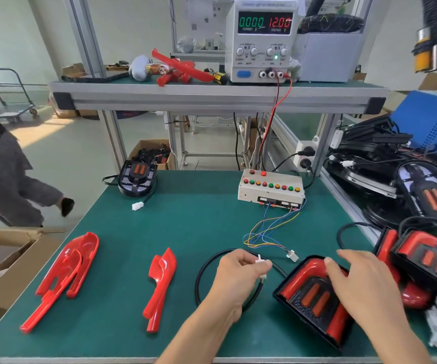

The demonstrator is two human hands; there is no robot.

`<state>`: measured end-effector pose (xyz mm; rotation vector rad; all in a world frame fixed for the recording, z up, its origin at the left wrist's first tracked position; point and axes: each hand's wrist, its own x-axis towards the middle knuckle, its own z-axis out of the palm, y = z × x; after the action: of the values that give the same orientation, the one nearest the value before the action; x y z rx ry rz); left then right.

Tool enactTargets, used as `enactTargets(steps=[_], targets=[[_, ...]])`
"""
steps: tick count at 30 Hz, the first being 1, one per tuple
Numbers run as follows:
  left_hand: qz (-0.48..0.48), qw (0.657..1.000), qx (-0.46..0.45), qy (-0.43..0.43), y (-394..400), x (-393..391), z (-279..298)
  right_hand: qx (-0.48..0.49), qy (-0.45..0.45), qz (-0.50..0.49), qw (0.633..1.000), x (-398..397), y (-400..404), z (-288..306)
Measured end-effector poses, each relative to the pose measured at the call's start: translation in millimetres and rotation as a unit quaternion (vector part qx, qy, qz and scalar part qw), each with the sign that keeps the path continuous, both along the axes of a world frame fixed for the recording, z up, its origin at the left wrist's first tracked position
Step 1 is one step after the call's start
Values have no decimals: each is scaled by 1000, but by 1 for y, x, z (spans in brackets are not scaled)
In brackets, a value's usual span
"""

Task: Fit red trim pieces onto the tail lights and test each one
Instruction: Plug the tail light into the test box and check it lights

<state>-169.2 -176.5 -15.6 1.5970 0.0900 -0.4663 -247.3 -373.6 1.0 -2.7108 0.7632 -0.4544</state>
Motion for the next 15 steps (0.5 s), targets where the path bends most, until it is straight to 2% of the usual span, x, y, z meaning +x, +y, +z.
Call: enactTargets(steps=[2, 4, 6, 11, 15], targets=[[5, 1000, -20, -5, -5, 2, 3, 47, -78, 101, 991, -7, 23, 11], [-7, 998, -59, 10, -11, 5, 10, 151, -60, 167, 972, -8, 47, 18], [-24, 998, -58, 1, -15, 8, 14, 214, -50, 195, 956, -1, 60, 15], [-84, 995, -30, -48, -17, 19, 21, 296, -88, 168, 936, 24, 54, 8], [-63, 979, 76, -178, -16, 45, 23, 393, -168, 138, 893, 27, 40, 0]])
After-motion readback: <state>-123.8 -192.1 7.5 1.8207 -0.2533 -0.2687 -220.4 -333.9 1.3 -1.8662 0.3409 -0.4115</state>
